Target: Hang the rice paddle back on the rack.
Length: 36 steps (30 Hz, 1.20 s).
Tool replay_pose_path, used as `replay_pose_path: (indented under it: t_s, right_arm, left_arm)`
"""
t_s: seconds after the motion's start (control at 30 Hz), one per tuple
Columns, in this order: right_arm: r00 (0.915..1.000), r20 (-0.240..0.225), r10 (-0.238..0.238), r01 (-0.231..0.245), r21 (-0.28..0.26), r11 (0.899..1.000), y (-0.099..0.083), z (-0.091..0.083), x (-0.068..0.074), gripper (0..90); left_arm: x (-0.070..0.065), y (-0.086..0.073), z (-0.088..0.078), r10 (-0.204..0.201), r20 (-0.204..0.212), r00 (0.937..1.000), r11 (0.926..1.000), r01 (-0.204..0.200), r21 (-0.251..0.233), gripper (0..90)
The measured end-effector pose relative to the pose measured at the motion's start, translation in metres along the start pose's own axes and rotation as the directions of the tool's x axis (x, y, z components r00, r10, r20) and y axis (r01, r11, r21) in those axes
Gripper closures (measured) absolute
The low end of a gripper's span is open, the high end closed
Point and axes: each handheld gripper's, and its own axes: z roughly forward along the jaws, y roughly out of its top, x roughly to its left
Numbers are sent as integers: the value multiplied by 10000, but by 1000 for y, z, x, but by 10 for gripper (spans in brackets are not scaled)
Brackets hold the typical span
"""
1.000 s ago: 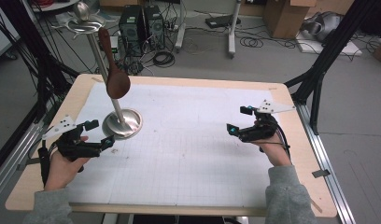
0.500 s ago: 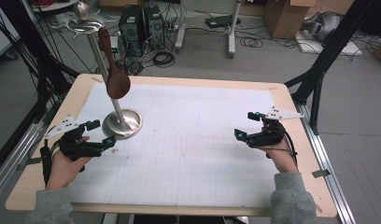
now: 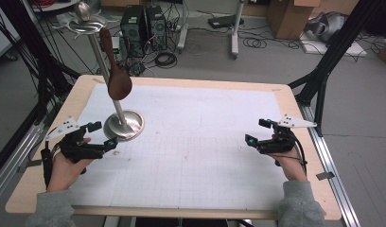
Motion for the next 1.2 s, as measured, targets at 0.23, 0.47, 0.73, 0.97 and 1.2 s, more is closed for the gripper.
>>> replay_pose_path:
  t_s: [0.23,0.47,0.73,0.97,1.2]
  right_arm:
    - [9994,216,264,-264,21,9996,-10,-8,-6,1]
    - [9985,344,437,-438,22,9990,-19,-16,-12,1]
    - [9966,497,660,-660,-14,9978,-29,-27,-18,1]
    - [9945,692,783,-787,35,9969,-39,-33,-24,1]
    - [9900,981,1018,-1019,-45,9948,-47,-44,-30,1]
  left_arm:
    - [0,-1,1,8,11,10000,10000,-8,46,18]
    - [0,-1,3,-31,19,10000,10000,31,42,18]
    - [0,-2,3,-2,12,10000,9999,2,104,18]
    - [0,-1,4,-20,34,10000,10000,20,71,18]
    - [1,-2,4,-68,-20,10000,10000,69,31,18]
